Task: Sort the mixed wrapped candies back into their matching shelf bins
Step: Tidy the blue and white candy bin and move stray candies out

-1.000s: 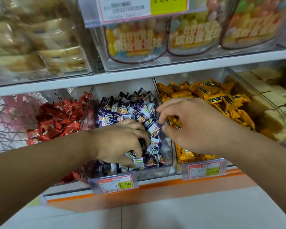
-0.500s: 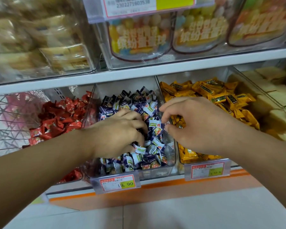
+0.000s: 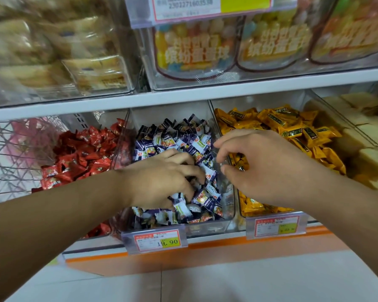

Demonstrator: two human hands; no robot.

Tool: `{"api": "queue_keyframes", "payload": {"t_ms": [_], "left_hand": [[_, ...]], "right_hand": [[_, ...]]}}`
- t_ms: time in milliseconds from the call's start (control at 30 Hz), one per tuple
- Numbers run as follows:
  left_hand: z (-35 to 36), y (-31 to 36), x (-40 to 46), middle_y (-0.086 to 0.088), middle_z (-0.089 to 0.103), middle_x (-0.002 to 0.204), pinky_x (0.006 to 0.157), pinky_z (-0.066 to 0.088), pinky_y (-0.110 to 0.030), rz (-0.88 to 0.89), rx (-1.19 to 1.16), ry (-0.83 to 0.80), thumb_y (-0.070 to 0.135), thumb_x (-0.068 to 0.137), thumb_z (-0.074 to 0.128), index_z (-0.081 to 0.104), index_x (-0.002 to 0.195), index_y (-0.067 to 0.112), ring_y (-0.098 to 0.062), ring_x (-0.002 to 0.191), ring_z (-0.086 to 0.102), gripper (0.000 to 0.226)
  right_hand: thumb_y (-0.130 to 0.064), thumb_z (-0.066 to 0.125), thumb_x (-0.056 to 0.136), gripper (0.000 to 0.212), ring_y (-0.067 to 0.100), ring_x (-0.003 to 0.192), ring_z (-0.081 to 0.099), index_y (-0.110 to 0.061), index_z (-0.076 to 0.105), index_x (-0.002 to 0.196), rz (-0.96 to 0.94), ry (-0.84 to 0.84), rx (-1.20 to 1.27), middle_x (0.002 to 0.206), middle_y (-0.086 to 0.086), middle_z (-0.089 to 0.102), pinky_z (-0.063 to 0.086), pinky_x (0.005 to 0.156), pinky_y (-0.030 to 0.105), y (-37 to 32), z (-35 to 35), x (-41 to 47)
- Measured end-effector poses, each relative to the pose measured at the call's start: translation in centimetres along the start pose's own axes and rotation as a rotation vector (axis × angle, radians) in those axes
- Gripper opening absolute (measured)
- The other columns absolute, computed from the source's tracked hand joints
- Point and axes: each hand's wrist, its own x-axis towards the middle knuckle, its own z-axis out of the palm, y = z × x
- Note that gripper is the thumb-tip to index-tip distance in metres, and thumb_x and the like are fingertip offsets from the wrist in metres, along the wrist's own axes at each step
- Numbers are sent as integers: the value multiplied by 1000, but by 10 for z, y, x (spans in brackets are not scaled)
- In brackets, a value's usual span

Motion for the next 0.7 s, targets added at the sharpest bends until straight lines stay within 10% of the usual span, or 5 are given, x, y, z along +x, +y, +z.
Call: {"api": "queue_keyframes", "payload": {"t_ms": [233,533,700], "left_hand": [[-5,-6,-1,29,40,147,109,34,-36,-110,-4,104,51,85,73,68,114,47,-8,134,31,30],[-14,5,-6,31,50,137,120,20,-44,-272,-430,293,50,91,69,69,118,48,-1,138,31,27],[-11,-3,-2,13,11,169,126,11,-54,-574,-309,217,69,92,52,18,155,56,-21,156,8,73]], "right_hand": [[-29,65,95,7,-4,129,48,-32,72,97,18,-23,12,132,-22,59,11,84,-14,1,-1,0],[-32,65,96,6,-1,130,49,-33,71,96,29,-6,19,133,-23,58,32,106,16,-1,-1,-1],[-32,67,95,4,-2,131,49,-33,70,94,29,8,17,133,-24,58,33,110,18,-2,-1,-1]]}}
